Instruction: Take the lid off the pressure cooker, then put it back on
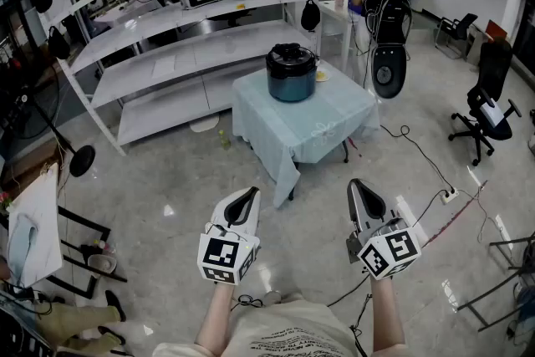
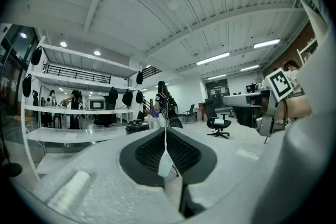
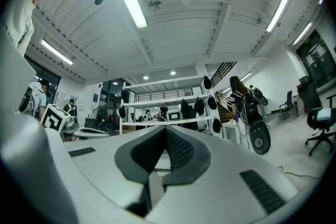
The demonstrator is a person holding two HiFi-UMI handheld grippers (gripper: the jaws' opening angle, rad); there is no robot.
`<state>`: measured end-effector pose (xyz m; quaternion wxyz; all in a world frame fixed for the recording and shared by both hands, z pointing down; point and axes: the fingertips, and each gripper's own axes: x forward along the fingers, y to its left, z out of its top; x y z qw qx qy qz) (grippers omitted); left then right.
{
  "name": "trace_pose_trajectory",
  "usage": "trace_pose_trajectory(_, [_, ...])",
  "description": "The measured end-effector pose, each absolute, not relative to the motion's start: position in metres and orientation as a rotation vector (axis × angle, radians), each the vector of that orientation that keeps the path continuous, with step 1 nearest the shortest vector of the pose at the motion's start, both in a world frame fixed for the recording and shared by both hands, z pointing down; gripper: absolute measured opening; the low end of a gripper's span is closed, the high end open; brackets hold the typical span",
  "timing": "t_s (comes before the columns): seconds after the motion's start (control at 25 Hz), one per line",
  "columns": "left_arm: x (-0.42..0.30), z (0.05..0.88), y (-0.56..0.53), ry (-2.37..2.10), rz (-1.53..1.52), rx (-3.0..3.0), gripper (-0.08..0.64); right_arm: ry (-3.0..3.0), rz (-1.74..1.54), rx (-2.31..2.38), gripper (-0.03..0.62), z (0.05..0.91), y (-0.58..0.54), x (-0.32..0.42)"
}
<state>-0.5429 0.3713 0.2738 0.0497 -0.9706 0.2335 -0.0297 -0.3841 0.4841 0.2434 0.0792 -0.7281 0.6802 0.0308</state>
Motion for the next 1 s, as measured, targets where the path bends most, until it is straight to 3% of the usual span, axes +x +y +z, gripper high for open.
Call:
trace_pose_trajectory(0.48, [-0.529,0.279,0.376,0.700,-0.057,-3.007,0.028,2.027,0.087,-2.161,0.009,0.253,0.491,-0.368])
trace_pose_trajectory(0.52, [-0.527,0.279,0.377,0.701,-0.052,-3.007,0.037,2.023,0.079,-2.157,0.031,0.254,0.492,-0.365])
trace_pose_trajectory(0.6, [-0.522,0.280,0.377,0.695,-0.049,-3.020,0.172,2.009,0.048,-2.147,0.113,0.257,0.491,-0.359])
trace_pose_trajectory(0.68, [-0.519,0.282,0.377,0.699,-0.055,-3.022,0.187,2.003,0.033,-2.145,0.129,0.259,0.490,-0.355])
trace_pose_trajectory(0.8, [-0.516,0.283,0.373,0.716,-0.052,-3.017,0.245,1.993,0.020,-2.131,0.232,0.262,0.485,-0.350])
trace_pose_trajectory(1.0, [-0.510,0.292,0.360,0.760,-0.073,-3.011,0.295,1.990,0.001,-2.157,0.298,0.270,0.475,-0.340])
